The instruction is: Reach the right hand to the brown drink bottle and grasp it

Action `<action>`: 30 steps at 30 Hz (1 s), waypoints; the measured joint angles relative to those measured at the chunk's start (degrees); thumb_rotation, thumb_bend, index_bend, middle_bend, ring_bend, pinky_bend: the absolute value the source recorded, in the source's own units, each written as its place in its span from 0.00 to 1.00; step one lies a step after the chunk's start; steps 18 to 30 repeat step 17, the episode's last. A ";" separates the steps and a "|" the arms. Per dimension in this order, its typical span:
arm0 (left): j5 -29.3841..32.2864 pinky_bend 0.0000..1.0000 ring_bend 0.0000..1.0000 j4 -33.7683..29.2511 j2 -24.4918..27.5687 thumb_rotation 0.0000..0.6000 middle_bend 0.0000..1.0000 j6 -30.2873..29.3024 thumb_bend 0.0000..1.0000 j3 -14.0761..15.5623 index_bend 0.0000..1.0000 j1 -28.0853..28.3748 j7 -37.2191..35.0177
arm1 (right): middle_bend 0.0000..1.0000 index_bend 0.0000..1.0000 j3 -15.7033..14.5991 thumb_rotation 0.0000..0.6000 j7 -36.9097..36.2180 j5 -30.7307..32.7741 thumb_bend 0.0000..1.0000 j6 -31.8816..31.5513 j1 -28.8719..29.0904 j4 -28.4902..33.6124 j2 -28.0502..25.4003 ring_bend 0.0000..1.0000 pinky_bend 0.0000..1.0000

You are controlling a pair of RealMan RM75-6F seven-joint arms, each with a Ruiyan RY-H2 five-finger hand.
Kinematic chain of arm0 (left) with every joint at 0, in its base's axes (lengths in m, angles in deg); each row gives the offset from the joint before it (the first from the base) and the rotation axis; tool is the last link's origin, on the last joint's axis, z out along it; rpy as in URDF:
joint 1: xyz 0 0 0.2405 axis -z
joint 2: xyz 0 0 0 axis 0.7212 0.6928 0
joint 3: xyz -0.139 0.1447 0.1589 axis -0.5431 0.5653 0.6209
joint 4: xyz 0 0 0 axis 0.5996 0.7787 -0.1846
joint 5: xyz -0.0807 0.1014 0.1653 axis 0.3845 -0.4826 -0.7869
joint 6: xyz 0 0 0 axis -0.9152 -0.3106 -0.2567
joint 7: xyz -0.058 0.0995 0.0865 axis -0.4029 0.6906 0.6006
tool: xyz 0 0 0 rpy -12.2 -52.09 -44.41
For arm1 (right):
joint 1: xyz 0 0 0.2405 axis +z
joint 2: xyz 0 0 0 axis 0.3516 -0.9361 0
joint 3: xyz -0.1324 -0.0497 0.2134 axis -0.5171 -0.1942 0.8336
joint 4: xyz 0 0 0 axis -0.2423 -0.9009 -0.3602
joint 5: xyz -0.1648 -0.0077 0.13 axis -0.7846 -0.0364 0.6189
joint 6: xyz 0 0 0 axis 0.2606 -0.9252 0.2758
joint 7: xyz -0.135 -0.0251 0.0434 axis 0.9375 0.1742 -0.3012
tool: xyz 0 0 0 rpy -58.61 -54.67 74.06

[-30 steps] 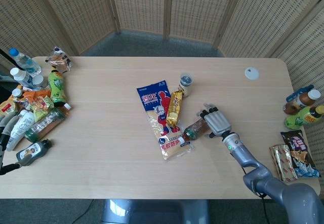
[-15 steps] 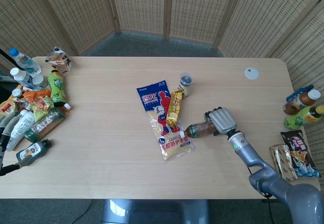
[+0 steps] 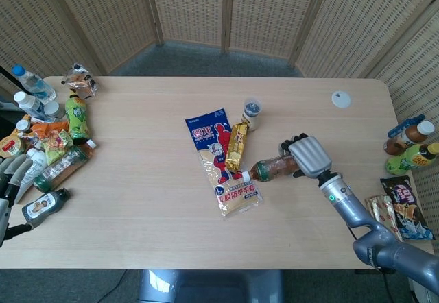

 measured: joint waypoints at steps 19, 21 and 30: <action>-0.43 0.00 0.00 -0.78 0.96 1.00 0.00 -0.73 0.00 0.21 0.00 -0.34 -1.28 | 0.67 0.53 7.43 1.00 14.17 7.73 0.00 -0.45 2.07 25.95 -10.36 0.43 0.42; -0.43 0.00 0.00 -0.78 0.96 1.00 0.00 -0.73 0.00 0.21 0.00 -0.34 -1.28 | 0.67 0.53 7.43 1.00 14.17 7.73 0.00 -0.45 2.07 25.95 -10.36 0.43 0.42; -0.43 0.00 0.00 -0.78 0.96 1.00 0.00 -0.73 0.00 0.21 0.00 -0.34 -1.28 | 0.67 0.53 7.43 1.00 14.17 7.73 0.00 -0.45 2.07 25.95 -10.36 0.43 0.42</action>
